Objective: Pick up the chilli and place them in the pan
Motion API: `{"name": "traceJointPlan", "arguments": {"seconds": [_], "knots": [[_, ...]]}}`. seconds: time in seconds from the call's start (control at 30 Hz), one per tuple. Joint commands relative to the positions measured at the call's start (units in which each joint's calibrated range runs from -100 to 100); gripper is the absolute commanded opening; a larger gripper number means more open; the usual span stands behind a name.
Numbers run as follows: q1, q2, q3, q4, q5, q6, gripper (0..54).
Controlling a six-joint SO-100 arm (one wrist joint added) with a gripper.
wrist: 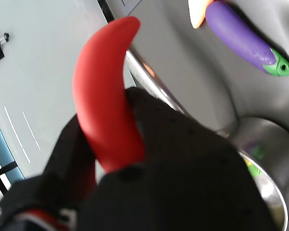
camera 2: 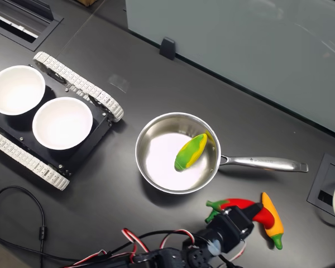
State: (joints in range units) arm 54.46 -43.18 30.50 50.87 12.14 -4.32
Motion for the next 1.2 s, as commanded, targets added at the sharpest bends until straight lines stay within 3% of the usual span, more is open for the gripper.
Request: {"name": "traceJointPlan", "arguments": {"seconds": [0.0,0.37,0.6,0.83,1.17], "knots": [[-2.8,-6.5,-2.9,1.8,-3.0,0.7,0.0],[-10.0,-9.9,-6.6,4.3,-7.6,0.7,0.0],[-22.0,-11.9,-4.7,4.4,-8.4,6.3,0.0],[-33.0,-13.1,-1.0,4.4,-8.6,9.8,0.0],[-43.9,-14.6,5.6,3.7,-9.5,12.1,0.0]]}}
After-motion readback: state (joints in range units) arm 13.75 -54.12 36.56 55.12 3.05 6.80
